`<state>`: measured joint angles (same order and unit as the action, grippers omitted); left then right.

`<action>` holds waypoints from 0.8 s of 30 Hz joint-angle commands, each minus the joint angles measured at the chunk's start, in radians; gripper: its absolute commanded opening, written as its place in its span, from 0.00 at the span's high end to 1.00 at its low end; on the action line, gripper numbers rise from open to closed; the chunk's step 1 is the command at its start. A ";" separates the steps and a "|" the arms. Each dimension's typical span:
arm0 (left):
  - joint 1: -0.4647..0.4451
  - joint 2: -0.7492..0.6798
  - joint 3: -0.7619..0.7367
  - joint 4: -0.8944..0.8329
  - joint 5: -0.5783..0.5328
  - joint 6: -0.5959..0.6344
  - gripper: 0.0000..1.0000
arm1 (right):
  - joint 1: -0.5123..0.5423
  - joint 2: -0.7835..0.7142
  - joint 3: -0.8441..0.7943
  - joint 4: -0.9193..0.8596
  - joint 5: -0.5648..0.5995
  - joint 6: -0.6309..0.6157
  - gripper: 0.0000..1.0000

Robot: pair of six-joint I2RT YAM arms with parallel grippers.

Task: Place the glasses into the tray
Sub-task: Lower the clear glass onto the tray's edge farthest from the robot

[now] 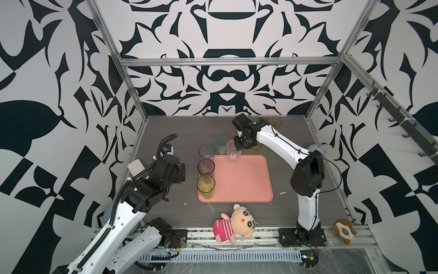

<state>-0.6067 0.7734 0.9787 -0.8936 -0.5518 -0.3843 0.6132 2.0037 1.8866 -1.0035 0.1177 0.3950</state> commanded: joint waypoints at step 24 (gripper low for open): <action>0.004 -0.006 -0.012 0.004 0.008 0.002 0.21 | 0.006 -0.032 -0.036 0.022 -0.012 0.017 0.97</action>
<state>-0.6067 0.7734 0.9764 -0.8936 -0.5488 -0.3843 0.6132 2.0037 1.8534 -0.9874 0.1074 0.3985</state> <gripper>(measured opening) 0.793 0.050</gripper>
